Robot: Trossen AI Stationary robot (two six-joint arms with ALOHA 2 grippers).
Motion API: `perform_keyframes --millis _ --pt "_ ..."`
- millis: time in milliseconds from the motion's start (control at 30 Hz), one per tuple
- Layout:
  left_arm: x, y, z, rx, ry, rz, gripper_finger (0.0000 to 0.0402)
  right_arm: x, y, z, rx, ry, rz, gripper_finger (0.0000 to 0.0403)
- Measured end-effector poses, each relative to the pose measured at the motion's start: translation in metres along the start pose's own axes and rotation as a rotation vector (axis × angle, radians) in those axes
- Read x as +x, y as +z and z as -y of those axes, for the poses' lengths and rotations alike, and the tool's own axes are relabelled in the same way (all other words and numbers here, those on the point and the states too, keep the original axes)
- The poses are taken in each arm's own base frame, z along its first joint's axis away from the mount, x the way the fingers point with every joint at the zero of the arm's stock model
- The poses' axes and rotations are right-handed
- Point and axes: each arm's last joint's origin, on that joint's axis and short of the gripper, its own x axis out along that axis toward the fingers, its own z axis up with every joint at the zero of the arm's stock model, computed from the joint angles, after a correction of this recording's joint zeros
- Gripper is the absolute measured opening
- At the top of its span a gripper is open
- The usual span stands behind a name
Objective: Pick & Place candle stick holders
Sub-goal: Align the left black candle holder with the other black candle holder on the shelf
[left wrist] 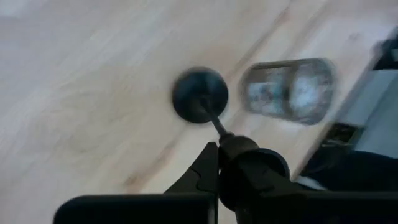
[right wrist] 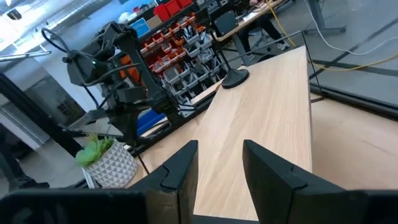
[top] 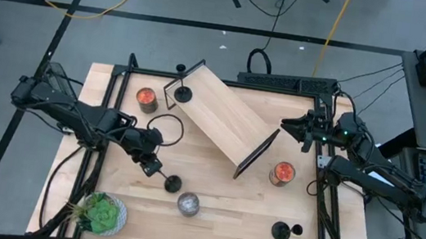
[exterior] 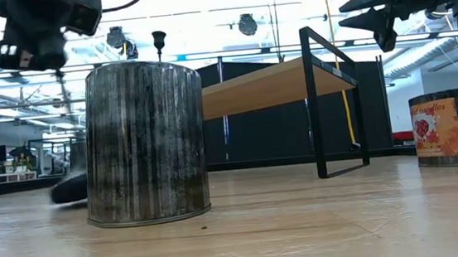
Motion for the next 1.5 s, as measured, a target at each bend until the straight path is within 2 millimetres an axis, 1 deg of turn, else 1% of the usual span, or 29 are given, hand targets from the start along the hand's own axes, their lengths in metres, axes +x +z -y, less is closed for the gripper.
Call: perform_keyframes --millis 167,333,400,467,533,700,800,900,967,1067,1267,1400,1500 --pt "-0.018 0.000 -0.001 -0.011 -0.078 0.049 0.0012 0.000 0.002 0.003 0.032 -0.093 0.054 0.0116" --pt "-0.030 -0.002 -0.004 -0.039 -0.107 0.069 0.0012 0.001 0.002 0.003 0.033 -0.104 0.066 0.0116" --pt "-0.031 -0.003 -0.005 -0.051 -0.104 0.074 0.0012 0.003 0.004 0.003 0.029 -0.096 0.076 0.0116" --pt "-0.035 -0.003 -0.004 -0.050 -0.103 0.082 0.0012 0.005 0.006 0.002 0.020 -0.061 0.086 0.0116" --pt "-0.043 0.000 0.001 -0.030 -0.117 0.117 0.0012 0.009 0.009 0.001 0.009 -0.006 0.090 0.0116" --pt "-0.076 0.009 0.021 0.051 -0.168 0.281 0.0012 0.022 0.019 -0.006 -0.072 0.201 0.110 0.0116" --pt "-0.096 0.017 0.034 0.091 -0.179 0.384 0.0012 0.031 0.026 -0.012 -0.155 0.290 0.187 0.0116" --pt "-0.105 0.026 0.045 0.129 -0.162 0.419 0.0012 0.042 0.029 -0.017 -0.224 0.344 0.237 0.0116" --pt "-0.106 0.035 0.054 0.156 -0.156 0.432 0.0012 0.050 0.029 -0.019 -0.248 0.349 0.226 0.0116" --pt "-0.102 0.050 0.065 0.197 -0.133 0.410 0.0012 0.063 0.036 -0.026 -0.296 0.342 0.194 0.0116" --pt "-0.094 0.082 0.084 0.273 -0.115 0.373 0.0012 0.095 0.055 -0.047 -0.411 0.330 0.015 0.0116" --pt "-0.092 0.098 0.092 0.324 -0.122 0.368 0.0012 0.115 0.066 -0.063 -0.514 0.312 -0.106 0.0116" --pt "-0.092 0.108 0.094 0.350 -0.118 0.375 0.0012 0.129 0.073 -0.073 -0.582 0.323 -0.180 0.0116"
